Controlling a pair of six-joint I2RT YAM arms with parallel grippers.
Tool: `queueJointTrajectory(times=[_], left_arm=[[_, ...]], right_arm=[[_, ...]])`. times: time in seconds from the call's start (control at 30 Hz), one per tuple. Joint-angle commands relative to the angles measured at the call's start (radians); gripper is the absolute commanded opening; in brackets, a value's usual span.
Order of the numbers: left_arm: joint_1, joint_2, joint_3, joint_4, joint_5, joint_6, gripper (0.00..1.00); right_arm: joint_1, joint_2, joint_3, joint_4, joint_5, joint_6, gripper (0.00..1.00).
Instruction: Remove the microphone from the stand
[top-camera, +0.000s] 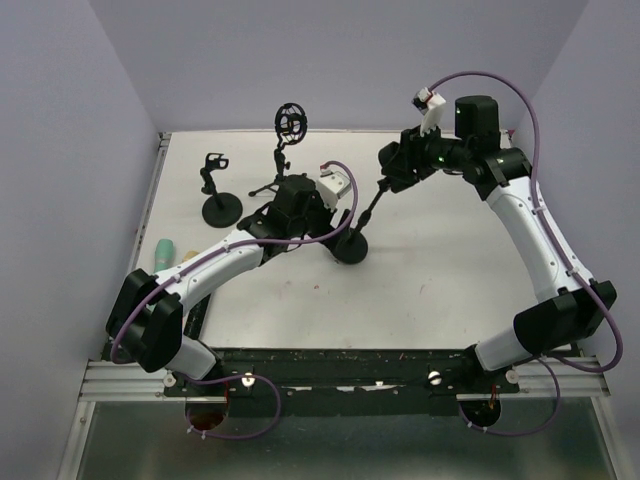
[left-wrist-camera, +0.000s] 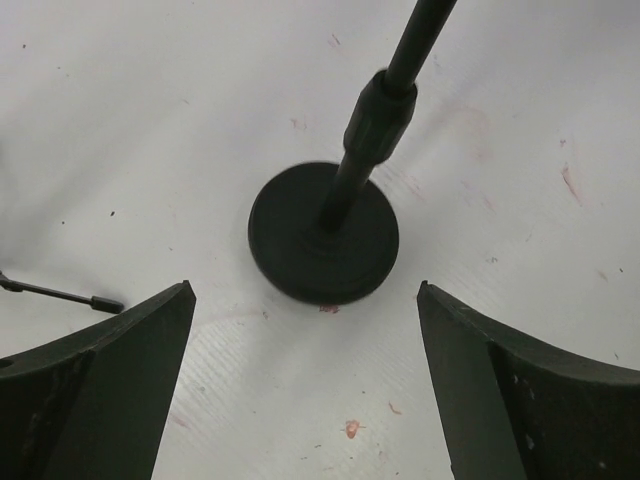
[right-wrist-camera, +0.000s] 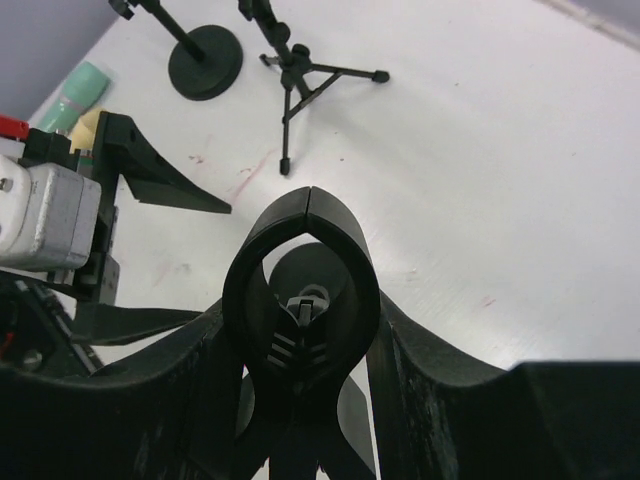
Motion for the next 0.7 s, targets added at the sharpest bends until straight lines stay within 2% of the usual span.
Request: queueJointTrajectory(times=[0.0, 0.33, 0.43, 0.67], left_arm=[[0.036, -0.035, 0.021, -0.051, 0.015, 0.008, 0.99], [0.057, -0.044, 0.010, -0.062, 0.038, -0.025, 0.99], [0.057, -0.047, 0.005, -0.060, 0.045, -0.033, 0.99], [0.059, -0.071, -0.024, -0.045, 0.050, -0.025, 0.99]], right_arm=[[-0.004, 0.008, 0.129, -0.082, 0.045, -0.217, 0.01], [-0.005, 0.178, 0.350, -0.273, 0.200, -0.467, 0.01], [-0.004, 0.241, 0.425, -0.333, 0.232, -0.490, 0.00], [-0.005, 0.339, 0.479, -0.428, 0.242, -0.490, 0.00]])
